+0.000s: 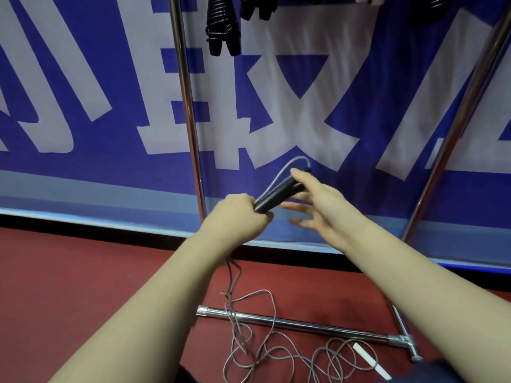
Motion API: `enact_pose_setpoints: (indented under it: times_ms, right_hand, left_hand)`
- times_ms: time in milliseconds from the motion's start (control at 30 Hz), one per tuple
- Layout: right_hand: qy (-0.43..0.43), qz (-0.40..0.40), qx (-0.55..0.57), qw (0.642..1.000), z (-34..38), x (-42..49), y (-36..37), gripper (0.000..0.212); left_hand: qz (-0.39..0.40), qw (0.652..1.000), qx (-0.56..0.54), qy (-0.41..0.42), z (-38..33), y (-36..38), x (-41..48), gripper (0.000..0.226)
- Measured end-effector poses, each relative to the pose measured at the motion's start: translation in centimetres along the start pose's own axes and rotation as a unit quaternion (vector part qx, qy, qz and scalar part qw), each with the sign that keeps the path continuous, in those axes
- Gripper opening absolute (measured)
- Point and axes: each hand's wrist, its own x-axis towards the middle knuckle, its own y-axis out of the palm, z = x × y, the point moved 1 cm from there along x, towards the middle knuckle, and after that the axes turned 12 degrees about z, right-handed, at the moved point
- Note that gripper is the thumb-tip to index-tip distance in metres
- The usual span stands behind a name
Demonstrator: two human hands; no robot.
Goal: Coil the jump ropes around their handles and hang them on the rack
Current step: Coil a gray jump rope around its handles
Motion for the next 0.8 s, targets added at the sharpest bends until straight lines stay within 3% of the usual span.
enact_pose_setpoints:
  times_ms: [100, 200, 233, 300, 367, 433, 533, 667, 800]
  right_hand:
    - [-0.077, -0.104, -0.083, 0.988, 0.0, -0.1, -1.5, 0.036]
    - [-0.157, -0.027, -0.308, 0.938, 0.3, -0.9, -1.5, 0.067]
    - [-0.174, 0.012, -0.398, 0.901, 0.4, -1.2, -1.1, 0.073]
    - [-0.174, 0.081, -0.582, 0.790, 0.5, -1.9, -0.5, 0.083]
    - [-0.148, 0.132, -0.699, 0.687, 0.0, -2.1, 0.1, 0.077]
    - [-0.138, 0.142, -0.734, 0.650, -0.6, -2.3, 0.6, 0.049]
    - [-0.107, 0.111, -0.734, 0.662, -0.8, -2.4, 0.6, 0.034]
    - [-0.044, 0.097, -0.701, 0.705, -1.0, -2.0, 0.1, 0.023]
    - [-0.005, 0.111, -0.653, 0.749, -1.8, -1.9, 0.4, 0.020]
  left_hand:
    - [0.008, 0.991, 0.126, -0.030, 0.7, -0.5, -0.3, 0.018]
    - [0.029, 0.975, 0.221, -0.009, 0.2, 0.0, -0.6, 0.010]
    - [0.035, 0.969, 0.246, 0.002, 0.0, 0.2, -0.8, 0.007]
    - [0.040, 0.957, 0.288, 0.020, -0.5, 0.8, -1.1, 0.003]
    - [0.040, 0.944, 0.323, 0.045, -1.0, 1.5, -1.4, 0.009]
    - [0.039, 0.937, 0.340, 0.068, -1.5, 2.2, -1.7, 0.017]
    - [0.022, 0.933, 0.348, 0.091, -2.3, 2.7, -2.0, 0.023]
    - [-0.023, 0.920, 0.371, 0.125, -3.0, 2.7, -2.2, 0.025]
    - [-0.017, 0.916, 0.380, 0.131, -3.2, 2.9, -2.1, 0.022]
